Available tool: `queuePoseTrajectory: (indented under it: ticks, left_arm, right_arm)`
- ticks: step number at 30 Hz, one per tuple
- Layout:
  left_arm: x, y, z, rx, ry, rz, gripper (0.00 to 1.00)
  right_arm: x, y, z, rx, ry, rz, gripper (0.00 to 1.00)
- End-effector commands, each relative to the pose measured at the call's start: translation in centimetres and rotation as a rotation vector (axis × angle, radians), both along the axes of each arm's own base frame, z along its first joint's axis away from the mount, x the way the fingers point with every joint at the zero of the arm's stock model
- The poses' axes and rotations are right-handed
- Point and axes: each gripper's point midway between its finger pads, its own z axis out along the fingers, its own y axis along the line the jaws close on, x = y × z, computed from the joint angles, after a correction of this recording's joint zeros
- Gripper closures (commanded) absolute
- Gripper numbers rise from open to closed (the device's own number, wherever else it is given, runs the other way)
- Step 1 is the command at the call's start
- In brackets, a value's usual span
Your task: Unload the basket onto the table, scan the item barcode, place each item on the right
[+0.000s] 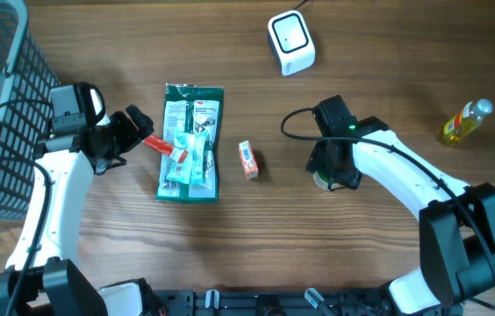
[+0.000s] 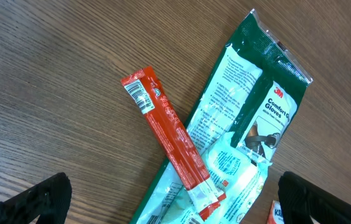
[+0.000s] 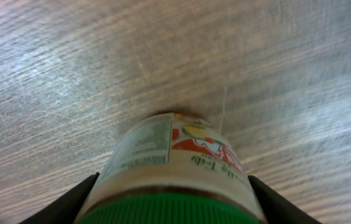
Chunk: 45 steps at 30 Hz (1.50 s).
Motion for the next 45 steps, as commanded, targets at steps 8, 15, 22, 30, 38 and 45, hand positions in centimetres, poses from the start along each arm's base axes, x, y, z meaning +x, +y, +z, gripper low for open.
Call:
queuePoseTrajectory:
  ticks: [8, 15, 22, 30, 38, 45]
  left_arm:
    - [0.3, 0.0, 0.6, -0.005, -0.018, 0.007, 0.0]
    - [0.3, 0.0, 0.6, -0.005, -0.018, 0.007, 0.0]
    - [0.3, 0.0, 0.6, -0.005, -0.018, 0.007, 0.0]
    - [0.3, 0.0, 0.6, -0.005, -0.018, 0.007, 0.0]
    - [0.3, 0.0, 0.6, -0.005, -0.018, 0.007, 0.0]
    - [0.3, 0.0, 0.6, -0.005, -0.018, 0.007, 0.0]
  right_arm:
    - [1.7, 1.3, 1.1, -0.005, -0.051, 0.701, 0.01]
    - [1.3, 1.3, 1.1, -0.018, -0.037, 0.829, 0.13]
    - [0.5, -0.6, 1.0, -0.088, 0.023, 0.694, 0.27]
    - [-0.8, -0.3, 0.9, -0.017, 0.068, 0.203, 0.13]
    - [-0.9, -0.3, 0.9, -0.016, 0.073, 0.185, 0.11]
    - [-1.9, -0.7, -0.6, -0.015, 0.084, 0.092, 0.2]
